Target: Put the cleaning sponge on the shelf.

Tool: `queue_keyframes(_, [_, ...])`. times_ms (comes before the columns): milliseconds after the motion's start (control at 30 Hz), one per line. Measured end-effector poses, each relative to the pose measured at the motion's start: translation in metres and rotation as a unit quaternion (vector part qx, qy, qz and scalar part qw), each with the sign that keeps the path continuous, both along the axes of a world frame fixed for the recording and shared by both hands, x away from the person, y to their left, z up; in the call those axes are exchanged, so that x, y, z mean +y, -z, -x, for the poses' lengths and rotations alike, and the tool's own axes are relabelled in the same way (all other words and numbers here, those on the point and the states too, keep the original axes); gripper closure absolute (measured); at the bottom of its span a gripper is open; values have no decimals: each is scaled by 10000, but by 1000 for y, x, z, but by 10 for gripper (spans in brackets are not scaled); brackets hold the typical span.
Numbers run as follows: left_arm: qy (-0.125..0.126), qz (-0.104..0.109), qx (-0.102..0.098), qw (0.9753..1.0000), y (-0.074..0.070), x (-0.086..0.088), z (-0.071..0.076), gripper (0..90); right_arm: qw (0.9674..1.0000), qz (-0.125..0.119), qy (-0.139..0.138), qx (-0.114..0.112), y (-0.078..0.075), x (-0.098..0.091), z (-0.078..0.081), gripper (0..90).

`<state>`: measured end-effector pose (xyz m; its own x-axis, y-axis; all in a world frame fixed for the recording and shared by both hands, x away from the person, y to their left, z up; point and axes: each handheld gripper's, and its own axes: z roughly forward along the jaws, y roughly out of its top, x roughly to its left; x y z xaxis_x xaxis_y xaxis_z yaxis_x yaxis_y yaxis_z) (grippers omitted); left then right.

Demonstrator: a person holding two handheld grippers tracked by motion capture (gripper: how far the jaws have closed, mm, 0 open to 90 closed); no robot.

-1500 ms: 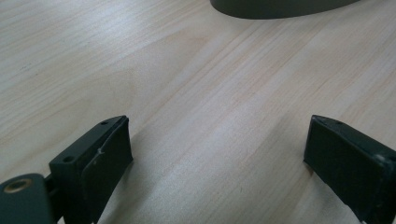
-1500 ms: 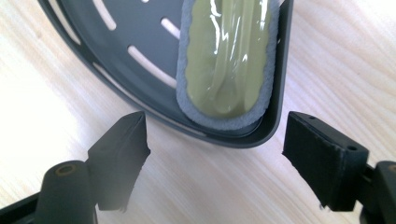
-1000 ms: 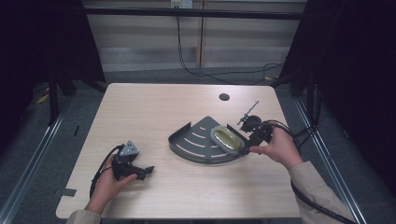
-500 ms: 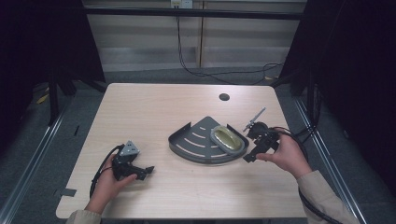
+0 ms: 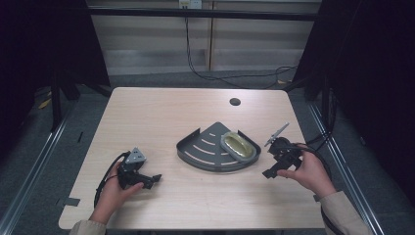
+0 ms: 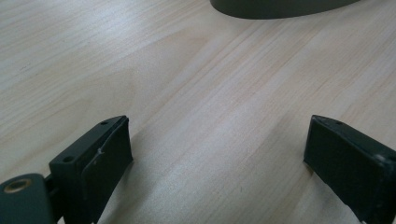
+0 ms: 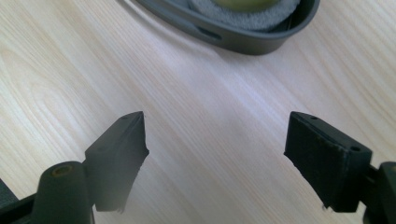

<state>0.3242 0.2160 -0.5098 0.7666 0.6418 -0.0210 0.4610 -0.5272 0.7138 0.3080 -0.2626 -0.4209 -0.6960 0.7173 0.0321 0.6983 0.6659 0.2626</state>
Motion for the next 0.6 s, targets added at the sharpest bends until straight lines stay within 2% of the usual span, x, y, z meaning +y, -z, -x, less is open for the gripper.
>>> queue_keyframes(133, [-1, 1, 1, 10000, 0, 0, 0, 69, 10000, -24, 45, 2, 5, -5, 6, 203])
queue_keyframes(300, [1, 4, 3, 10000, 0, 0, 0, 69, 10000, 89, 24, 11, 12, -11, 11, 204])
queue_keyframes(533, [2, 4, 2, 10000, 0, 0, 0, 69, 9999, 50, 128, 103, 23, -21, 20, 204])
queue_keyframes(600, [0, 4, 3, 10000, 0, 0, 0, 69, 9999, 24, 150, 54, 25, -24, 23, 204])
